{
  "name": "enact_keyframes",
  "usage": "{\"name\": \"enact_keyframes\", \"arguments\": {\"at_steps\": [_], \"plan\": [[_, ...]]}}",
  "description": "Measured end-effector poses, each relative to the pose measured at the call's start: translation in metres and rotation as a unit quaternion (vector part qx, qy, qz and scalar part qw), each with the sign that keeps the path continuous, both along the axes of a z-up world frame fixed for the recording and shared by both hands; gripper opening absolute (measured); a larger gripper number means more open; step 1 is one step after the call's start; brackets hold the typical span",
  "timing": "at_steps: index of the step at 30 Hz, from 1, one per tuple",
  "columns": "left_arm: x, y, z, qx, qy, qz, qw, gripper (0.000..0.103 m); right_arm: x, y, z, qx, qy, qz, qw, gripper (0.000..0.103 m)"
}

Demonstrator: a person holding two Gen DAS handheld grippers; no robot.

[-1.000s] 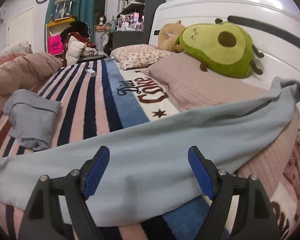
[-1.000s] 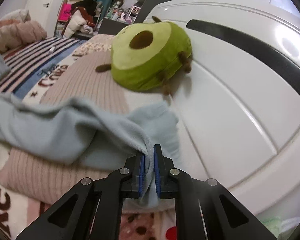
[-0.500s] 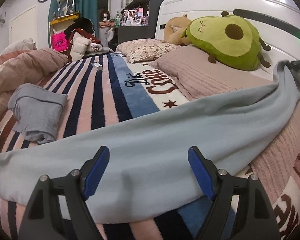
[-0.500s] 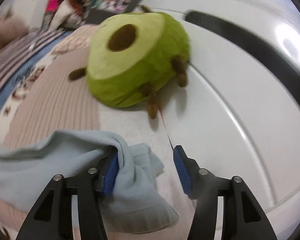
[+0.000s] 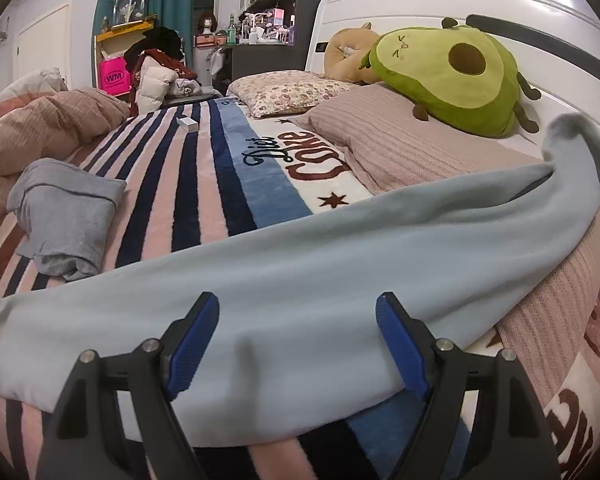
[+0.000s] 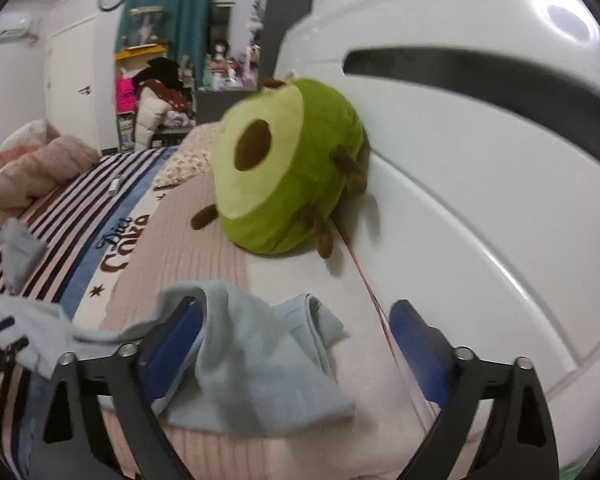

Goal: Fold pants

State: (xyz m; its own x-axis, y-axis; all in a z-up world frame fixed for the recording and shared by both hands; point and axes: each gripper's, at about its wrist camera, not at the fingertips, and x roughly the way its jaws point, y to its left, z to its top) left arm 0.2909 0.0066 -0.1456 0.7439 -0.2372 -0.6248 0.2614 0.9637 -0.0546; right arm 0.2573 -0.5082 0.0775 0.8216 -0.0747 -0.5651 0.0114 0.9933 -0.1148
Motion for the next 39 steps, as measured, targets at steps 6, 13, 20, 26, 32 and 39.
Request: {"name": "enact_keyframes", "arguments": {"at_steps": [6,13,20,26,32,39], "plan": [[-0.002,0.001,0.002,0.004,-0.005,0.000,1.0000,0.077,-0.012,0.012,-0.010,-0.017,0.056,0.025,0.998,0.094],[-0.001,-0.001,0.001,0.004,-0.004,-0.002,1.0000,0.077,-0.004,0.039,-0.089,-0.261,0.110,0.008,0.959,0.092],[0.001,-0.001,0.000,0.003,-0.001,0.002,1.0000,0.077,0.014,0.023,-0.072,-0.194,0.022,0.013,0.981,0.049],[0.002,0.004,-0.001,-0.001,0.001,0.012,0.9999,0.077,0.025,-0.022,-0.042,-0.021,0.034,-0.024,0.999,0.005],[0.003,0.016,0.000,-0.001,0.007,0.036,0.9993,0.077,0.038,-0.034,-0.060,-0.073,0.074,-0.142,0.984,0.024],[-0.024,0.081,0.011,-0.065,0.030,0.112,0.9911,0.087,0.016,-0.019,-0.049,-0.041,0.024,-0.126,0.991,0.072]]}}
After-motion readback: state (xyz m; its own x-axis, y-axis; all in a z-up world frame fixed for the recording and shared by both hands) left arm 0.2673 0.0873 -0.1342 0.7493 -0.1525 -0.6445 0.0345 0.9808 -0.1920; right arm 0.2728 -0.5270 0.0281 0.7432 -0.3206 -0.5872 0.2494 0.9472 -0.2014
